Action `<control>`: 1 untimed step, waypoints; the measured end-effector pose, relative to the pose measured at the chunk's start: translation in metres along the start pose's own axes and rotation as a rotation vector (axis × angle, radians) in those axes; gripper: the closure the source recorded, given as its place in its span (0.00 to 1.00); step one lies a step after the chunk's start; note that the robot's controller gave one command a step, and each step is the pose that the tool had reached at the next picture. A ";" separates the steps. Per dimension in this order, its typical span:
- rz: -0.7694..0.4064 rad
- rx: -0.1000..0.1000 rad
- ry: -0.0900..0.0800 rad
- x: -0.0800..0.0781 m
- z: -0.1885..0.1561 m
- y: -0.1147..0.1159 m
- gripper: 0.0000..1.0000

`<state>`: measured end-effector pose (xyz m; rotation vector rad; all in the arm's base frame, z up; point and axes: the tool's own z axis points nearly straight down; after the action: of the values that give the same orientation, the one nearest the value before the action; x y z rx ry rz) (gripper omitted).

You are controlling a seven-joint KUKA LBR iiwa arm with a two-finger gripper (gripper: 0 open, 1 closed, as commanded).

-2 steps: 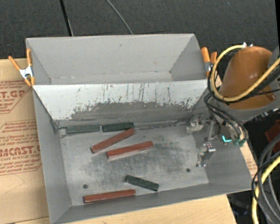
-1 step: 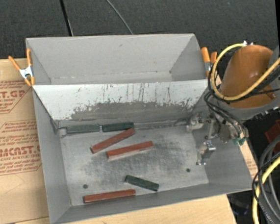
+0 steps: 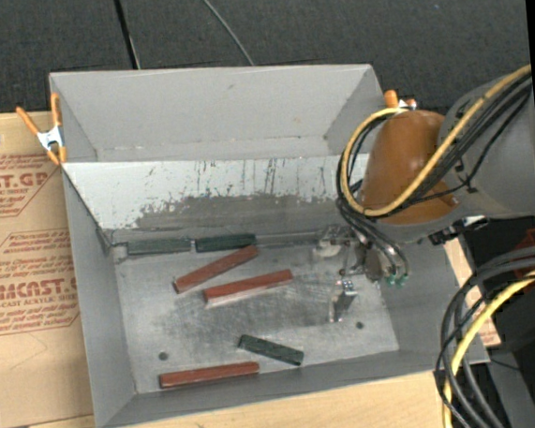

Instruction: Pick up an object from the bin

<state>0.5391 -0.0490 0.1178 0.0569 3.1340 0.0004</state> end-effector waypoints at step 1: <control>0.008 -0.001 0.011 -0.007 0.003 0.019 0.00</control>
Offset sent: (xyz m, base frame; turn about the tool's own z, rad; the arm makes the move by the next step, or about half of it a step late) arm 0.0343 0.0825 0.0044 -0.0017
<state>0.5470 -0.0303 0.1150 0.0701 3.1452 0.0023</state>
